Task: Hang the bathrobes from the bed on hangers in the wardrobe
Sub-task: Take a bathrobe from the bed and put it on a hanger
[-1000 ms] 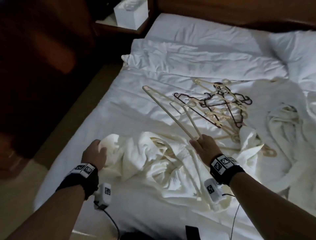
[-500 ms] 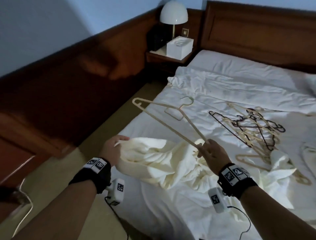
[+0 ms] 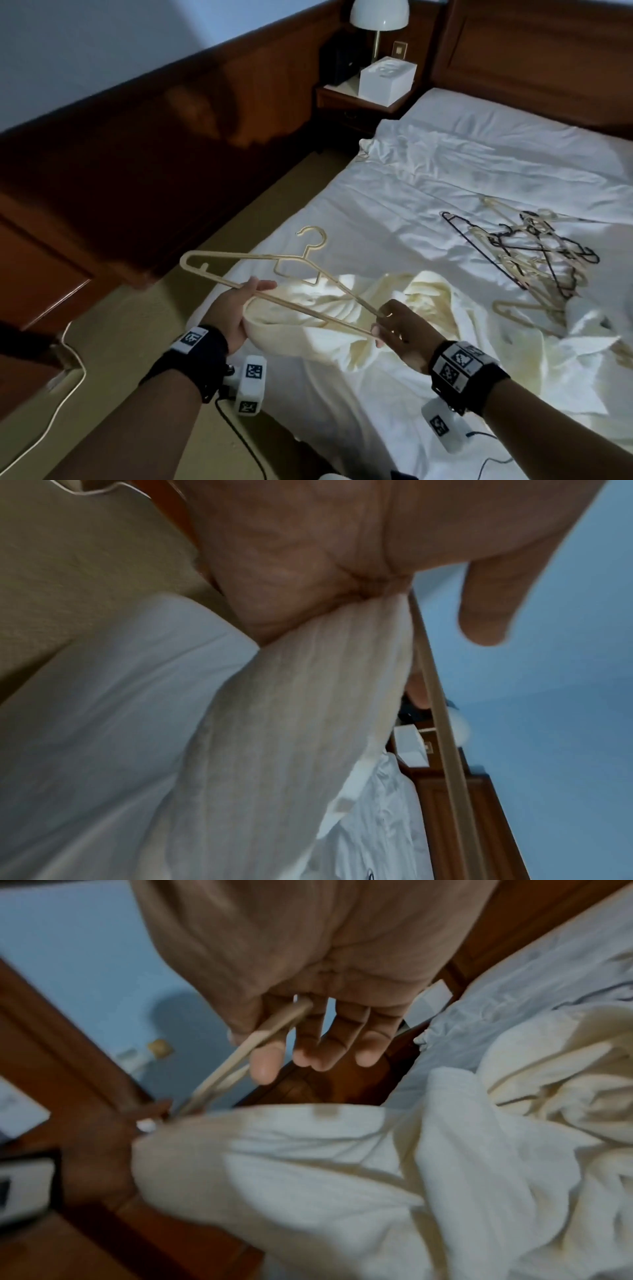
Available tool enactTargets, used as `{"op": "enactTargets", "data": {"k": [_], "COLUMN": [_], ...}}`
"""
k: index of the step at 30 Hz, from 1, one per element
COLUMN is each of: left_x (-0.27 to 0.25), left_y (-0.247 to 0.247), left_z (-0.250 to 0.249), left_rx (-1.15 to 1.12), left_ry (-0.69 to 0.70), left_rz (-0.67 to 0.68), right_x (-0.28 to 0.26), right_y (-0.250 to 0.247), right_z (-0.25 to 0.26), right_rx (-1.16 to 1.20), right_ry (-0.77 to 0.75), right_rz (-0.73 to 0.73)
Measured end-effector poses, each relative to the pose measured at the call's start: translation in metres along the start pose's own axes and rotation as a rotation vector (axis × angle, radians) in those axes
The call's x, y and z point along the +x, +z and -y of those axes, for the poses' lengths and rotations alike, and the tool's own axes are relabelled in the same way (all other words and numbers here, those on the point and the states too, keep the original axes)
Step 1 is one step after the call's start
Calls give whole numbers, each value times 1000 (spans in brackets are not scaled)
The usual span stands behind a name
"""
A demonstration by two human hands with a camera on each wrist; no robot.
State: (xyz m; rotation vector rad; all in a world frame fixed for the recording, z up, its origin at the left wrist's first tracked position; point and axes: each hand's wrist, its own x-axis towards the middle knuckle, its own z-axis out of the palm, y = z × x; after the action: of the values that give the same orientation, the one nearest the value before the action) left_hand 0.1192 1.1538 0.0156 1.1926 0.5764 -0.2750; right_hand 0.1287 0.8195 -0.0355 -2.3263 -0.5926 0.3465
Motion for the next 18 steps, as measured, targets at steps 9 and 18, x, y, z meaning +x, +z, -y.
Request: {"op": "enactTargets", "data": {"k": [9,18], "left_x": [-28,-30], "left_y": [13,-54], "left_z": [6,10], "left_rx": [429,1409], "left_ry": [223,162], "left_rz": [89,-12], "right_x": [48,75], "right_y": [27,-38], "right_z": [63,61], "right_rx": [685,475], "right_ry": [476,378], "right_rz": [217,-278]}}
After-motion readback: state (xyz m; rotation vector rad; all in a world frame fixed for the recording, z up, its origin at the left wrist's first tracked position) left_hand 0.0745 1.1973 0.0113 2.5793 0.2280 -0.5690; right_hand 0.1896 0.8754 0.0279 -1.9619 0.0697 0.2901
